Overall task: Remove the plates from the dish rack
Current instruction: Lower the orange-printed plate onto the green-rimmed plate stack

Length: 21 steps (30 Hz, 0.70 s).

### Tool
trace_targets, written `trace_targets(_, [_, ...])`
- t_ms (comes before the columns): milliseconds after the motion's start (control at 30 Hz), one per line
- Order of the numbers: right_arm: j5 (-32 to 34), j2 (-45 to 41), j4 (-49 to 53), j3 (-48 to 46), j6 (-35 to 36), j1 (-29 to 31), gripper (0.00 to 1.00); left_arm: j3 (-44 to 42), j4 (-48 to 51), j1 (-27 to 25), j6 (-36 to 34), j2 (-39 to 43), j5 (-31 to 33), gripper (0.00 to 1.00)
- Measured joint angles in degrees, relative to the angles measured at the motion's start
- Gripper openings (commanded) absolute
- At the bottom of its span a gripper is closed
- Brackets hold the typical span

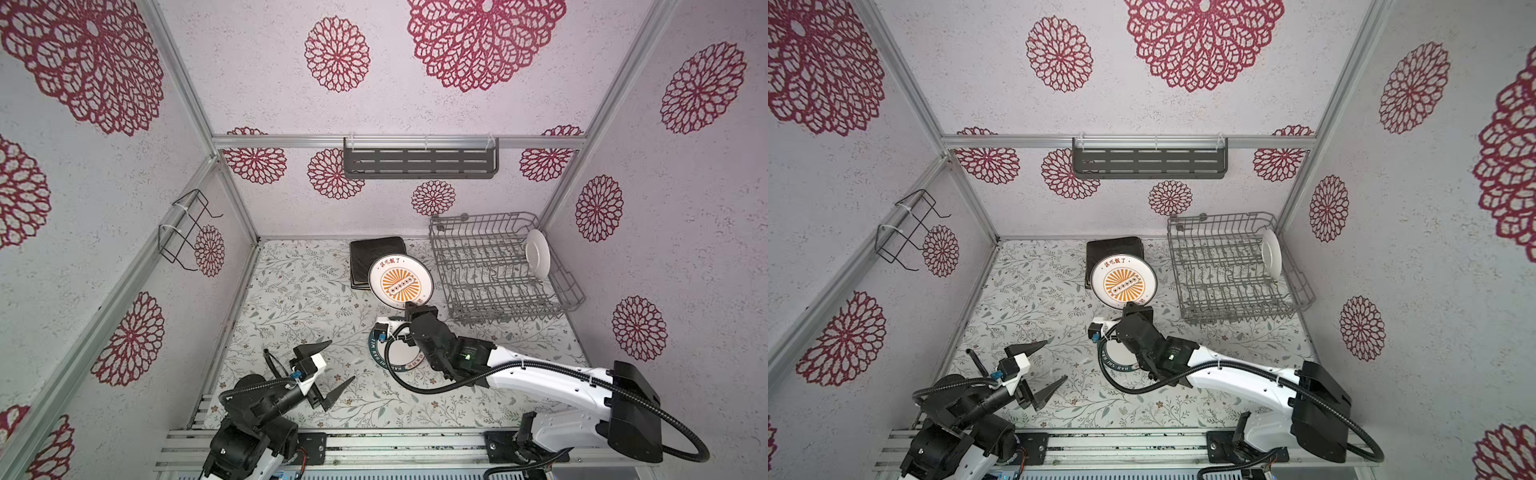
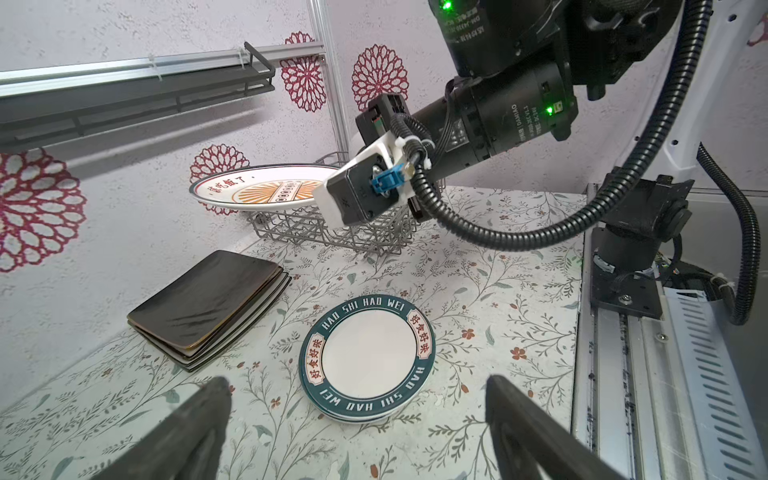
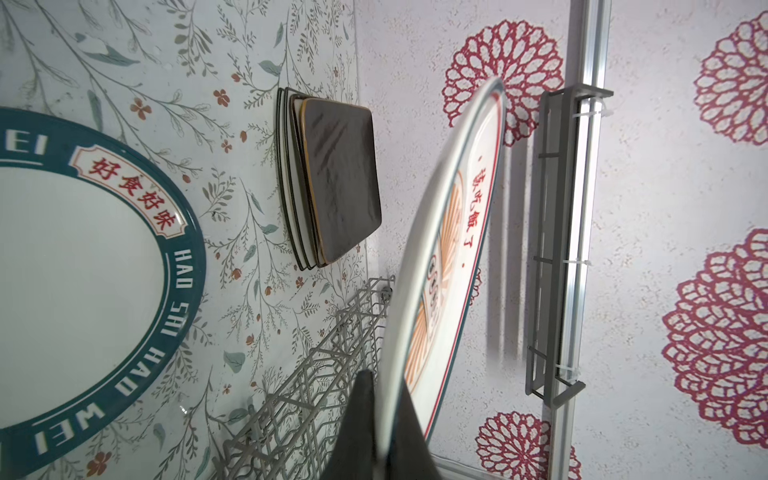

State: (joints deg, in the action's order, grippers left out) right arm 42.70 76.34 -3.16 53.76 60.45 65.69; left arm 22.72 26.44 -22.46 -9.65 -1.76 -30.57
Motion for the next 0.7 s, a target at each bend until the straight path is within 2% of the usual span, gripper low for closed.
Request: trace_targets(700, [5.6,0.2,0.5,-2.2,-0.2,8.2,0.00,0.0,0.0,0.0,0.0,0.7,-0.2,0.98])
